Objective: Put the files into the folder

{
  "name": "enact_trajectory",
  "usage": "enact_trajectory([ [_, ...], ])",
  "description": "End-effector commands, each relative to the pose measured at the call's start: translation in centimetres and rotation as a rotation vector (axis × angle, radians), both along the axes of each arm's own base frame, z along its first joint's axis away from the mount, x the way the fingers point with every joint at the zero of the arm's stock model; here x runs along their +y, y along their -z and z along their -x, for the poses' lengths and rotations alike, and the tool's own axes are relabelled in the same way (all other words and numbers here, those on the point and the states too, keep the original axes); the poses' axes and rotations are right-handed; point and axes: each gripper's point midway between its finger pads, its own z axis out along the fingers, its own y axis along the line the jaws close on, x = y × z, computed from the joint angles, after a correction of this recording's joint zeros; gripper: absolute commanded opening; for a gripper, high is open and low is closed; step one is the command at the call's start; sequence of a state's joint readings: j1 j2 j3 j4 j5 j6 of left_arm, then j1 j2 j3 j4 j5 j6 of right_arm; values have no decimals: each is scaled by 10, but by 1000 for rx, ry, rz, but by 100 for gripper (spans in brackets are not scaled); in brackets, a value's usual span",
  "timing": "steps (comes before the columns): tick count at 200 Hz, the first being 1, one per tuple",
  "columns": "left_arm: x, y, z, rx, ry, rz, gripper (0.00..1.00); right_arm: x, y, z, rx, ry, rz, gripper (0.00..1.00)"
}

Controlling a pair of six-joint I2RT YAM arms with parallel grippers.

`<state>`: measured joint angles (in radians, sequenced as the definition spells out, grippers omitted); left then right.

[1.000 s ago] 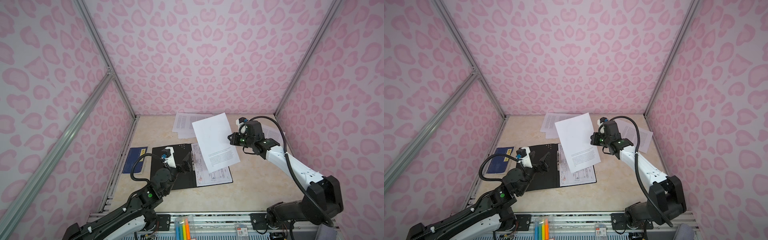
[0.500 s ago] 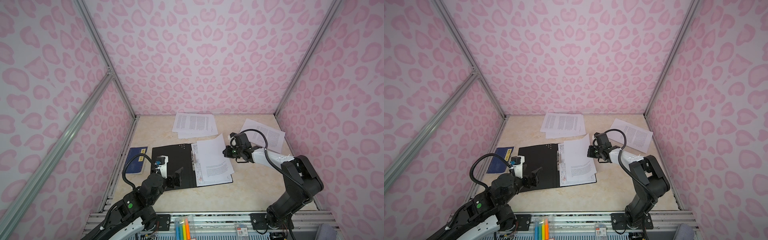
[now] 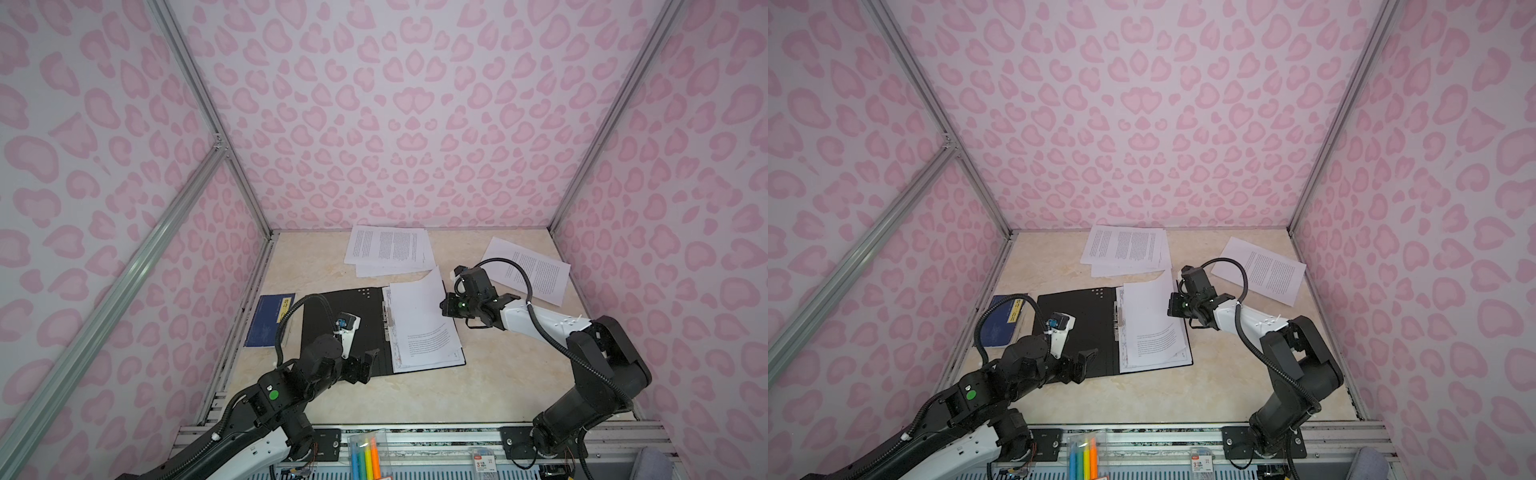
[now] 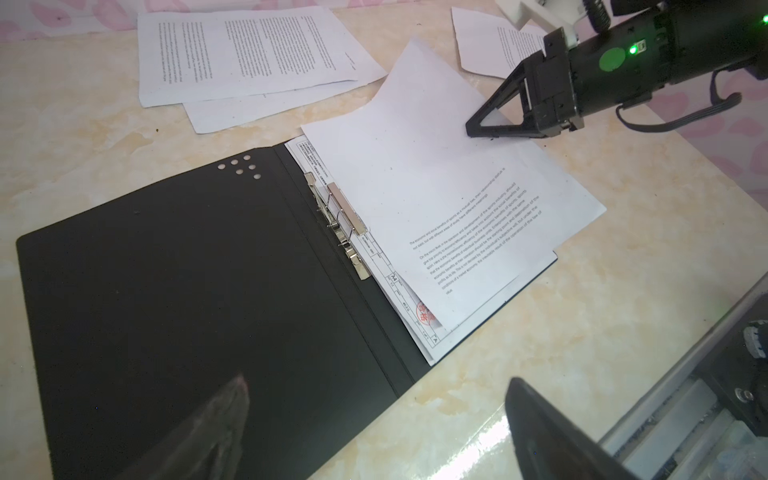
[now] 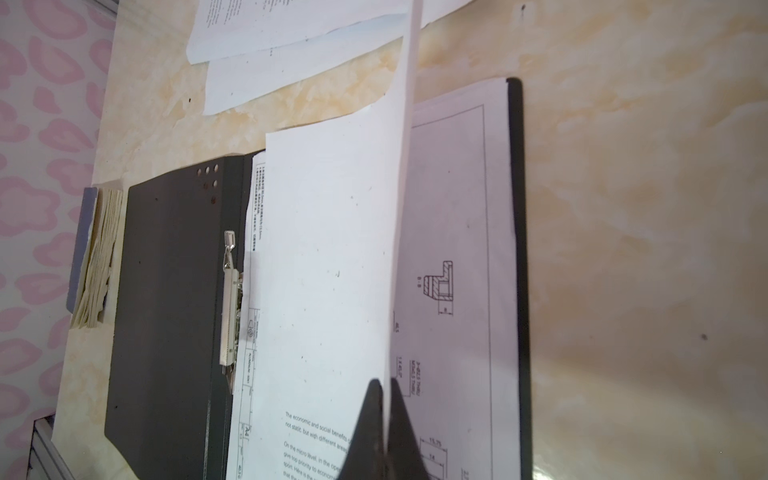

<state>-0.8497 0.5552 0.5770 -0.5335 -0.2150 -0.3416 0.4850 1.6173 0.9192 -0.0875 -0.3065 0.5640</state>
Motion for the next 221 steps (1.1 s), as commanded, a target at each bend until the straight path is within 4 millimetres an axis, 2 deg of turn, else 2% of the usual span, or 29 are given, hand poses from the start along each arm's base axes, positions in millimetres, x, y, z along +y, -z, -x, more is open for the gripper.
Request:
enact_trajectory([
  [1,9,-11,-2,-54,-30,7,98,-3,9,6,32,-6,36,0],
  [53,29,-18,4,-114,-69,14,98,5,18,14,51,-27,39,0],
  [123,19,-12,7,-81,-18,13,98,7,18,13,49,-9,37,0],
  [221,17,-12,8,-80,-9,20,98,9,24,11,90,83,14,0],
])
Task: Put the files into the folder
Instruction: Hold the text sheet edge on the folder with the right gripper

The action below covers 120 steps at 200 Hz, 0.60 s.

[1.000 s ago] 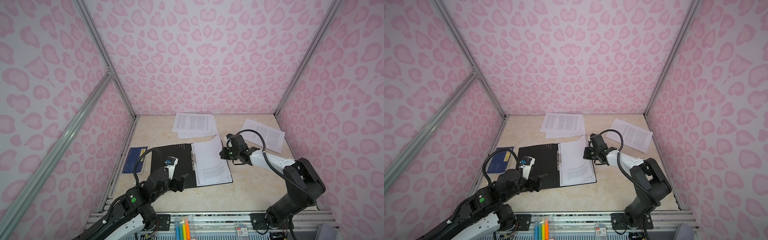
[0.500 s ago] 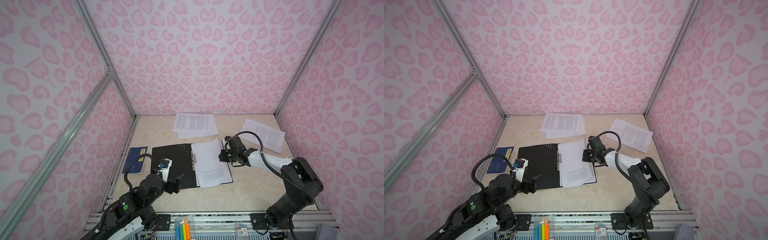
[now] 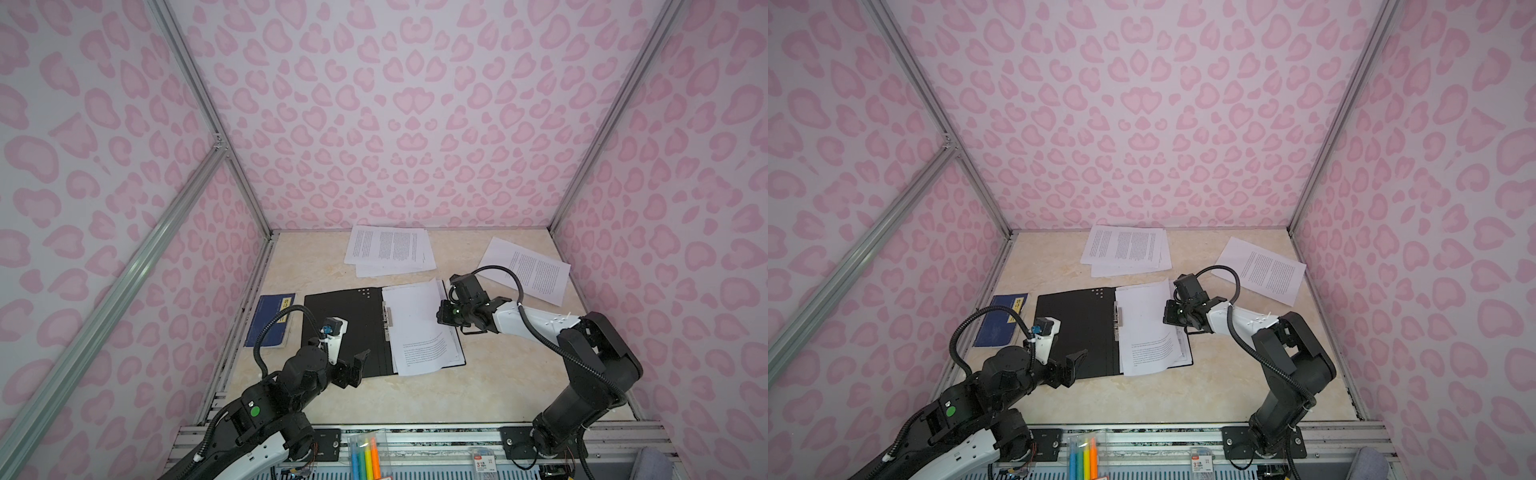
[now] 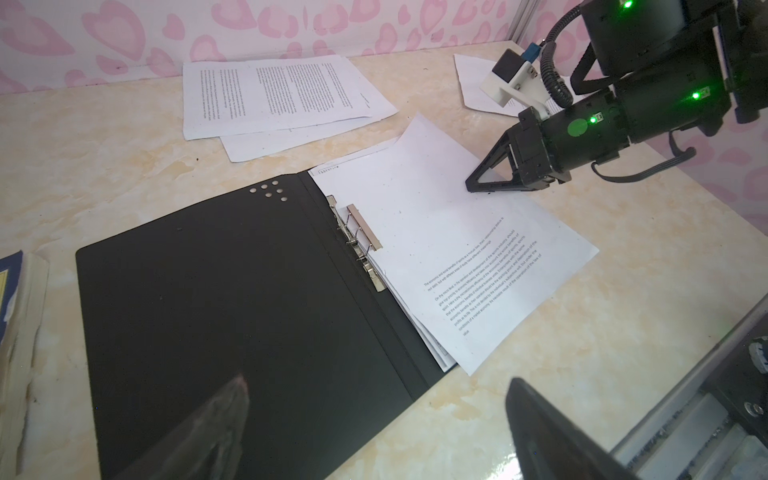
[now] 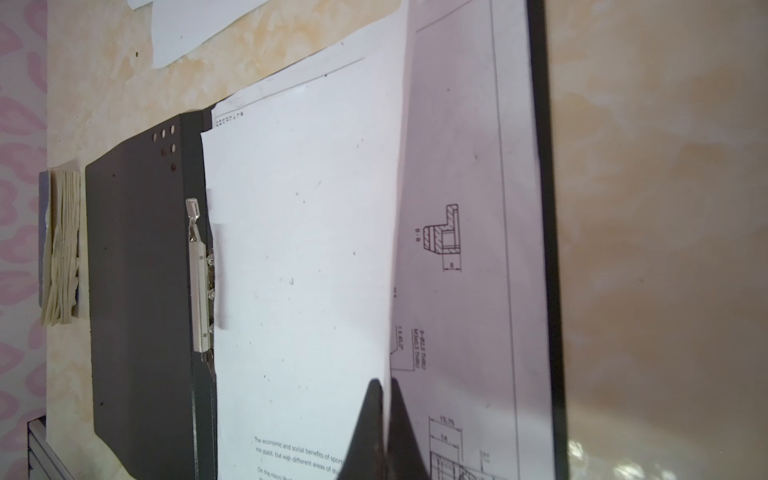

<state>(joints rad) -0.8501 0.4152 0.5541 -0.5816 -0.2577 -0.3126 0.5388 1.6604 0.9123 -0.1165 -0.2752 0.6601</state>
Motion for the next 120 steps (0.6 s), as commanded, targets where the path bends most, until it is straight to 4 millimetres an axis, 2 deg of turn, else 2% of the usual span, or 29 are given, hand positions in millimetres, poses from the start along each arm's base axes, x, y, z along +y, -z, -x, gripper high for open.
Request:
enact_trajectory([
  [1,-2,-2,0,-4,11,3,98,-1,-1,-6,-13,45,-2,0],
  [56,-3,-2,1,-3,17,7,98,1,0,-8,-8,62,-8,0],
  [100,-3,-2,1,-2,19,6,98,-7,3,-5,0,86,23,0],
  [120,-3,-1,1,-1,20,7,98,-5,3,-5,3,89,9,0],
])
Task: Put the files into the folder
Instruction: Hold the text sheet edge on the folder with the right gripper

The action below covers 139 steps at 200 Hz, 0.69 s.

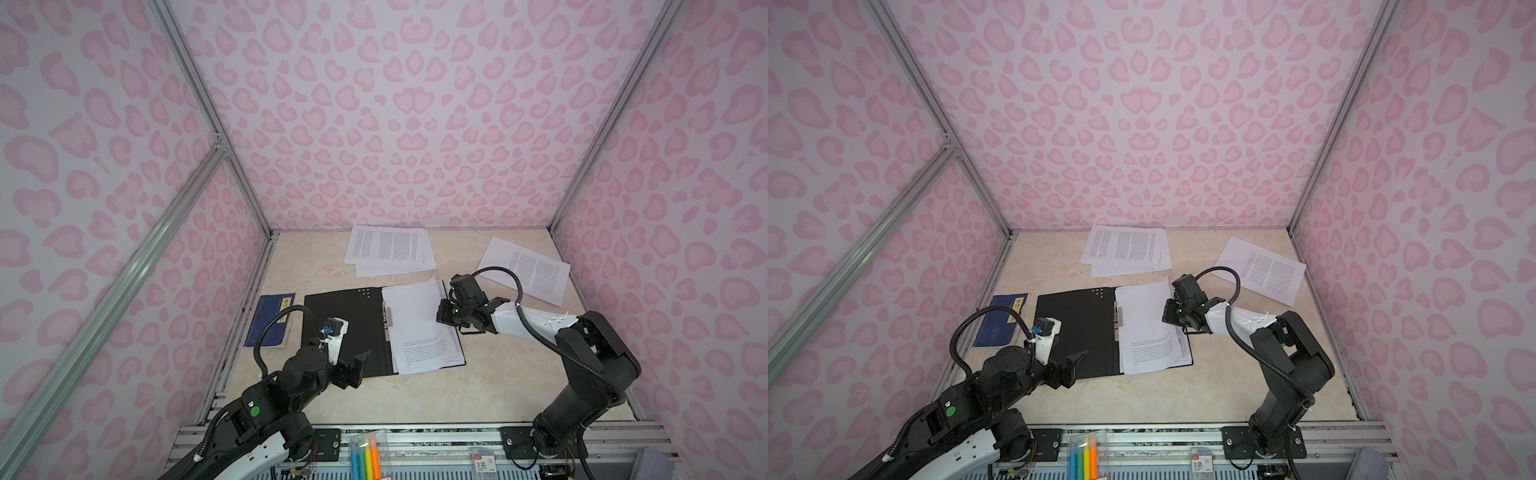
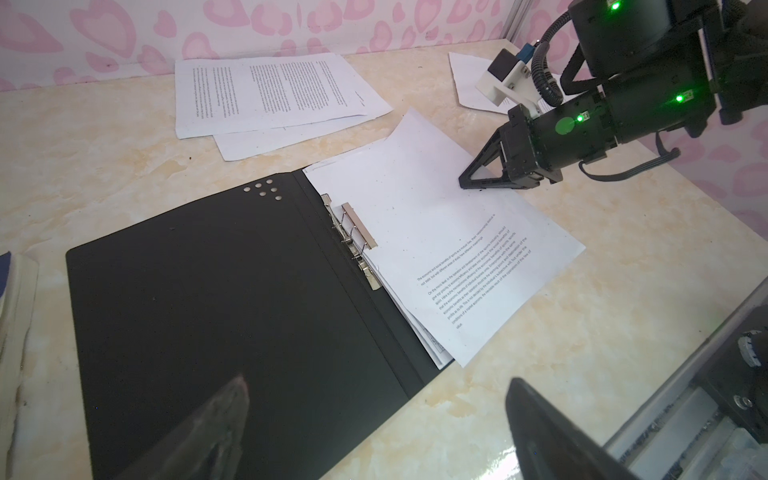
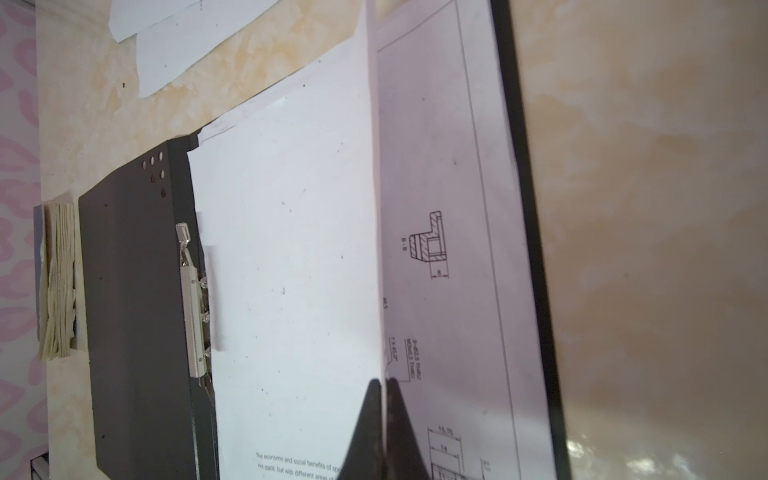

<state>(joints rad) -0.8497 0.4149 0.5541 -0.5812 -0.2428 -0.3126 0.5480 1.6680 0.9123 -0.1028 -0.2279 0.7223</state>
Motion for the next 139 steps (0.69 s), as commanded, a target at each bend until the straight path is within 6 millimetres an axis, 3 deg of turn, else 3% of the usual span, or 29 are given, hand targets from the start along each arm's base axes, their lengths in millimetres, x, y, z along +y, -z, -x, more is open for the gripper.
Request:
enact_trajectory([
  [1,-1,-2,0,-7,7,1,98,-2,1,0,2,21,5,0],
  [70,-2,-1,0,-5,12,1,98,7,3,5,7,26,-27,0],
  [139,-2,-3,1,-9,15,8,97,3,2,3,2,18,18,0],
])
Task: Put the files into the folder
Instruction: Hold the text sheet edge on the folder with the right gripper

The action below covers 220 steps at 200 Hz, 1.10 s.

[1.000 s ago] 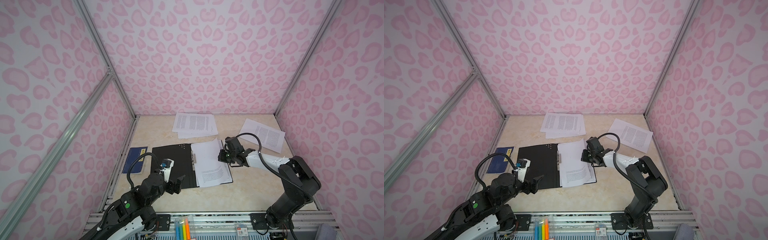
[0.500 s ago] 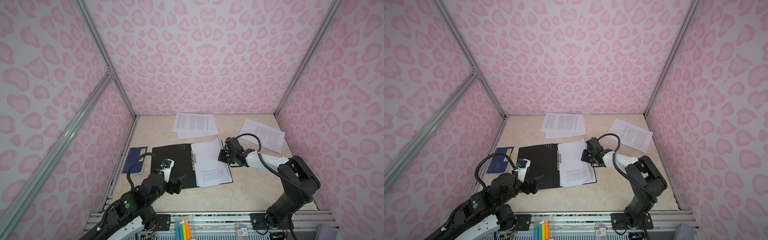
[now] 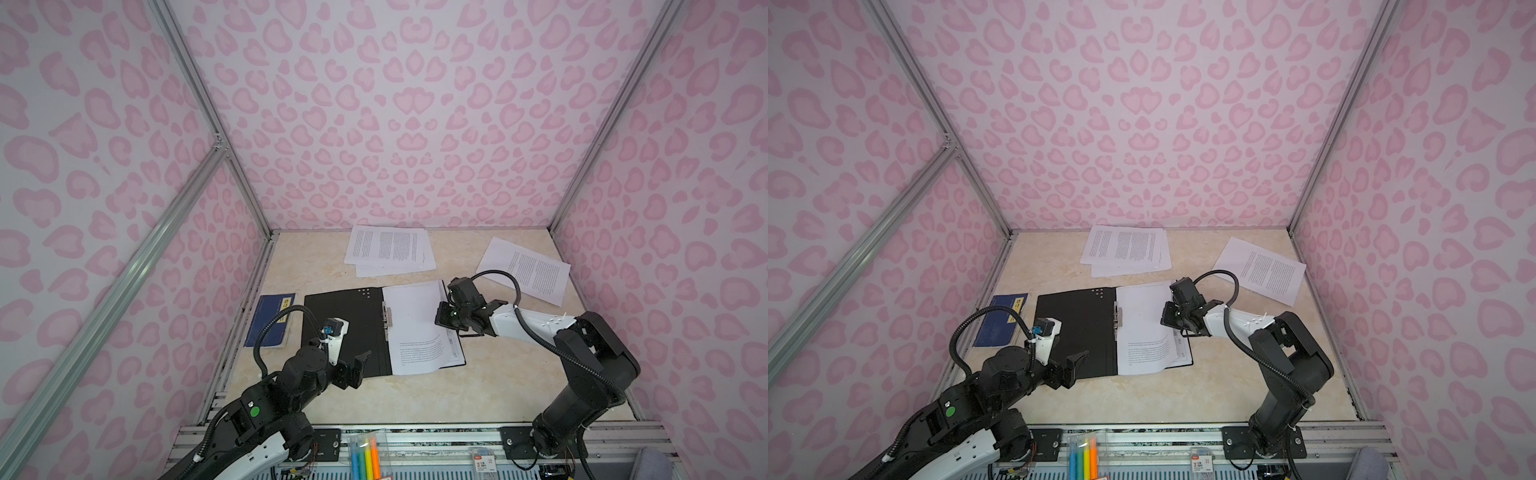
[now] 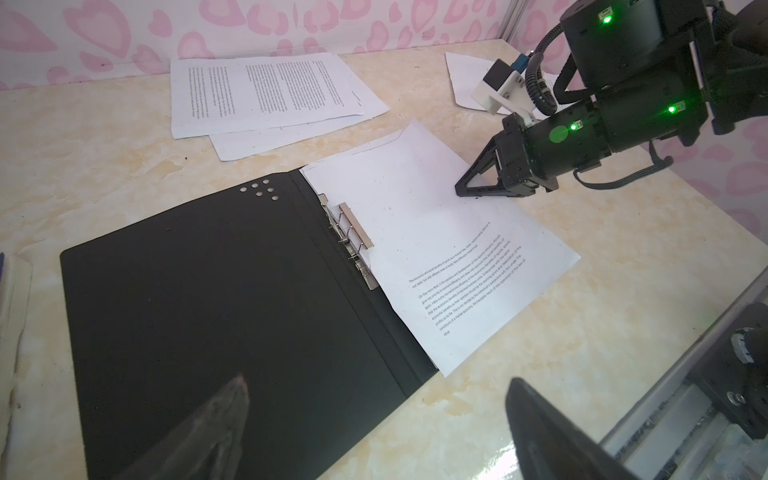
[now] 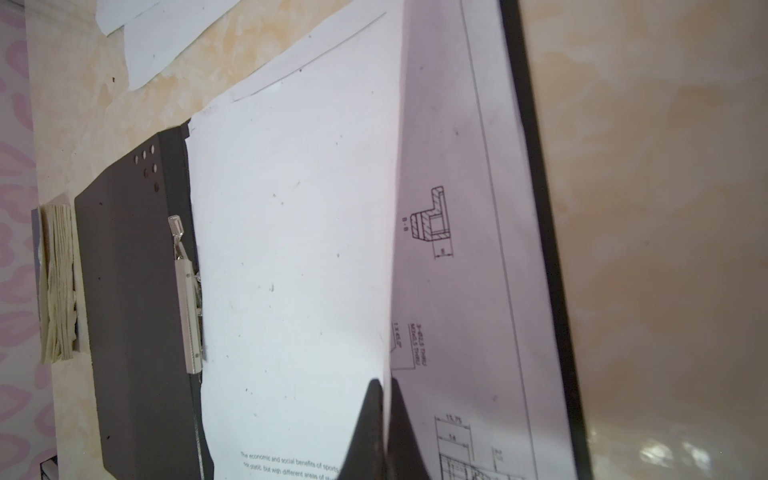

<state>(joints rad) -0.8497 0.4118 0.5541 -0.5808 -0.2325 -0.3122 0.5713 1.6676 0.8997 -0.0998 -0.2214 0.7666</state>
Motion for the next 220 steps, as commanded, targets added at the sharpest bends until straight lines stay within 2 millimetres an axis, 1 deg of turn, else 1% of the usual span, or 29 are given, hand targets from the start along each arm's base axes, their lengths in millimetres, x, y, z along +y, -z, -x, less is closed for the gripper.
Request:
enact_trajectory([
  [1,-1,-2,0,-11,5,3,98,-2,-2,-5,-23,1,29,0],
  [18,-1,-2,0,-11,7,3,98,-5,-2,-5,-26,-2,52,0],
  [55,-1,-2,0,-11,8,4,98,-5,-3,-8,-30,-8,59,0],
  [112,-2,-2,0,-10,10,5,98,-8,2,-8,-23,6,74,0],
  [166,-2,-2,0,-10,12,6,98,-4,4,-10,-18,4,56,0],
  [220,-3,-2,0,-11,15,8,98,-1,1,-10,-27,2,36,0],
])
